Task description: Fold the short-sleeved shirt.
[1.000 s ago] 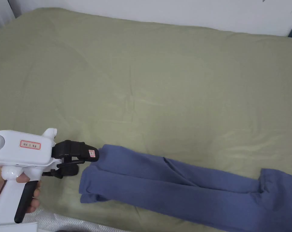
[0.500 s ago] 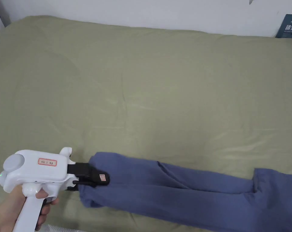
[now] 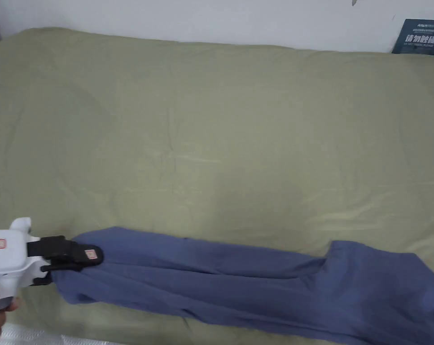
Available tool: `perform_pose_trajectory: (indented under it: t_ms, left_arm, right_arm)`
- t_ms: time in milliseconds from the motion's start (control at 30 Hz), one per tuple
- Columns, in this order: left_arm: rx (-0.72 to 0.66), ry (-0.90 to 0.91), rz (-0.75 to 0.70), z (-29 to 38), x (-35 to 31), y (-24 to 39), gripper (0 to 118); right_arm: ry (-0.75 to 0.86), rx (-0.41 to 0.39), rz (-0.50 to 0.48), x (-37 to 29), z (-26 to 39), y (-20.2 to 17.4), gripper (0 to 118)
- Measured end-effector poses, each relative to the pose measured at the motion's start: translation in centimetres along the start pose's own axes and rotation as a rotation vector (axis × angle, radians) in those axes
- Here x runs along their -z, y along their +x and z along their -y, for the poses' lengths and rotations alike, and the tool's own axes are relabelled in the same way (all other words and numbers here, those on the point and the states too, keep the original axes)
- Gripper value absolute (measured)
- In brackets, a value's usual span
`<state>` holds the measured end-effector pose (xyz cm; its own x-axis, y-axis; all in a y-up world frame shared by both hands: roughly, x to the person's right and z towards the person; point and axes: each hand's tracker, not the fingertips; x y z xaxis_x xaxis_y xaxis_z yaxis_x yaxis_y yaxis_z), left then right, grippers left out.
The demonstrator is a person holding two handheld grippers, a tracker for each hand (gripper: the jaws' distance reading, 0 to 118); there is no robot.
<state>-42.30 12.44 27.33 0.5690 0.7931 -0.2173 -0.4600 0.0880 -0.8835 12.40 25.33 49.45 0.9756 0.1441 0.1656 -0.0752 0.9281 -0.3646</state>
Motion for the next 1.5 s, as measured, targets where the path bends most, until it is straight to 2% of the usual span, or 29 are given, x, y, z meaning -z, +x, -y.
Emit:
perform_pose_trajectory:
  t_ms: [133, 200, 333, 400, 467, 667, 800, 833, 900, 933, 967, 1067, 1100, 1133, 1167, 1200, 1333, 1400, 1500]
  left_arm:
    - [0.053, 0.036, -0.093, 1.1, -2.5, 2.0, 9]
    - [0.173, 0.050, -0.124, 2.5, -2.1, 4.9, 9]
    - [0.288, 0.049, -0.122, 4.3, 0.0, 10.7, 9]
    - [0.410, 0.025, -0.135, 5.5, 2.1, 14.1, 9]
    - [0.467, -0.028, -0.186, 7.2, 4.9, 16.5, 9]
    - [0.601, -0.155, -0.297, 11.6, 15.5, 19.8, 9]
    - [0.612, -0.224, -0.305, 13.8, 22.6, 19.6, 10]
    - [0.606, -0.232, -0.297, 14.6, 23.9, 19.7, 27]
    - [0.586, -0.252, -0.219, 15.2, 25.7, 18.8, 101]
    - [0.575, -0.294, -0.183, 15.4, 26.6, 18.4, 114]
    - [0.546, -0.305, -0.157, 15.8, 26.5, 18.9, 114]
    - [0.542, -0.245, -0.142, 15.1, 24.0, 19.0, 111]
    - [0.539, -0.242, -0.116, 14.8, 22.5, 19.2, 105]
    - [0.512, -0.200, -0.067, 14.2, 20.8, 19.0, 76]
    - [0.495, -0.159, -0.041, 13.6, 19.0, 18.8, 32]
    - [0.479, -0.104, -0.030, 12.9, 17.3, 18.3, 0]
    - [0.438, -0.061, -0.079, 9.9, 14.9, 16.3, 0]
    - [0.366, -0.080, -0.103, 9.4, 15.8, 15.0, 0]
    - [0.364, -0.167, -0.070, 10.2, 19.1, 14.2, 0]
  right_arm:
    - [0.031, 0.002, -0.012, 0.2, -0.1, 0.1, 0]
    - [0.038, 0.005, -0.014, 0.4, 0.0, 0.2, 0]
    - [0.039, 0.014, -0.025, 0.5, 0.3, 0.2, 0]
    - [0.041, 0.017, -0.031, 0.2, 0.5, 0.4, 0]
    - [0.041, 0.012, -0.025, -0.1, 0.8, 0.8, 0]
    - [0.022, 0.039, 0.009, -0.5, 1.7, 3.0, 0]
    - [-0.003, 0.054, 0.042, -0.4, 2.6, 4.7, 0]
    - [-0.012, 0.055, 0.051, -0.4, 2.7, 5.0, 0]
    - [-0.024, 0.061, 0.061, -0.3, 3.0, 5.6, 0]
    - [-0.031, 0.067, 0.068, -0.2, 3.2, 5.9, 0]
    - [-0.047, 0.070, 0.071, 0.0, 3.3, 6.1, 0]
    - [-0.056, 0.082, 0.069, 0.3, 3.7, 6.3, 0]
    - [-0.060, 0.085, 0.063, 0.4, 3.7, 6.3, 0]
    - [-0.061, 0.086, 0.058, 0.6, 3.8, 6.2, 0]
    - [-0.060, 0.086, 0.053, 0.7, 3.8, 5.9, 0]
    - [-0.061, 0.085, 0.043, 0.9, 3.8, 5.7, 0]
    - [-0.067, 0.081, 0.010, 1.5, 3.9, 4.7, 0]
    - [-0.068, 0.078, -0.004, 1.6, 4.0, 4.3, 0]
    - [-0.070, 0.075, -0.011, 1.5, 3.8, 4.0, 0]
